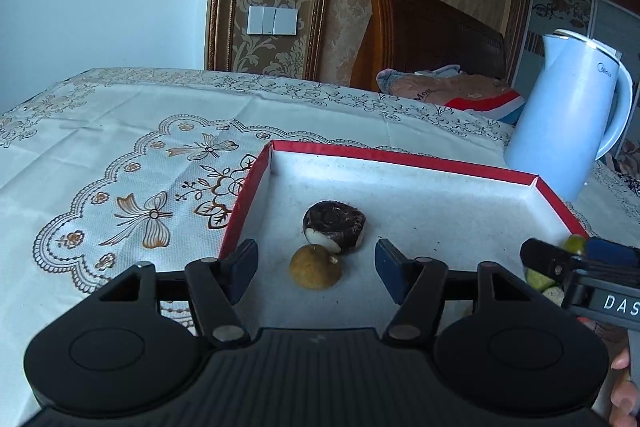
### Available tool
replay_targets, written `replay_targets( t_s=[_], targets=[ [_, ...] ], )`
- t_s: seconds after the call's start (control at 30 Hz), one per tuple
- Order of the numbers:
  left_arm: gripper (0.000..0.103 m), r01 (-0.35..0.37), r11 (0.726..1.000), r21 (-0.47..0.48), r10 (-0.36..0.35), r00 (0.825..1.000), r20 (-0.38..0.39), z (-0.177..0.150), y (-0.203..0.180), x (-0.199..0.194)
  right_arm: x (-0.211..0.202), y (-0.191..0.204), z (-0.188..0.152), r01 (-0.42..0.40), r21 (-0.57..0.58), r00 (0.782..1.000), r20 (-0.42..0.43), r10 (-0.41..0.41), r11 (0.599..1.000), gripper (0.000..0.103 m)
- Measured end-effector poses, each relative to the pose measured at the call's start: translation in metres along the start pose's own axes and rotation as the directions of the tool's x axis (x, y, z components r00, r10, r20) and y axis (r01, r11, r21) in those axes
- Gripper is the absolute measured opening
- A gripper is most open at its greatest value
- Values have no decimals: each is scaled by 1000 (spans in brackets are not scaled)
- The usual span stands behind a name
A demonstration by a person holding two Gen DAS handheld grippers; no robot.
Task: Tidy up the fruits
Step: 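Withdraw both tools from the tray, then move both tools toward the yellow potato and dark cylindrical chunk beside the tray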
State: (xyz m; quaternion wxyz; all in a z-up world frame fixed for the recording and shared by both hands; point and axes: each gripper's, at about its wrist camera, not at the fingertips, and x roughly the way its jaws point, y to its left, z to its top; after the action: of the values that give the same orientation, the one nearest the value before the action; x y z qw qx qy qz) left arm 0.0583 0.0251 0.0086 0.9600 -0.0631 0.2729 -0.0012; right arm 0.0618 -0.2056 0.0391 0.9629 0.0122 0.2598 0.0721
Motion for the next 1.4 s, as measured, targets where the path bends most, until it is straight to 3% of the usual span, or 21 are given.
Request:
replay_targets(
  t_s=[0.07, 0.4, 0.97, 1.4],
  targets=[
    [75, -1, 1000, 0, 1, 1000, 13, -2, 0, -5, -7, 0, -1, 11, -3, 1000, 25, -10, 1000, 103],
    [75, -2, 996, 88, 1, 1000, 14, -18, -13, -20, -16, -6, -6, 20, 24, 1000, 8, -20, 1000, 103],
    [75, 22, 993, 117, -27, 998, 49, -34, -15, -45, -45, -26, -18, -7, 134, 1000, 23, 4, 991, 103],
    [79, 105, 985, 135, -110, 994, 29, -44, -14, -60, -75, -33, -32, -9, 146, 999, 51, 2, 989, 103]
  ],
)
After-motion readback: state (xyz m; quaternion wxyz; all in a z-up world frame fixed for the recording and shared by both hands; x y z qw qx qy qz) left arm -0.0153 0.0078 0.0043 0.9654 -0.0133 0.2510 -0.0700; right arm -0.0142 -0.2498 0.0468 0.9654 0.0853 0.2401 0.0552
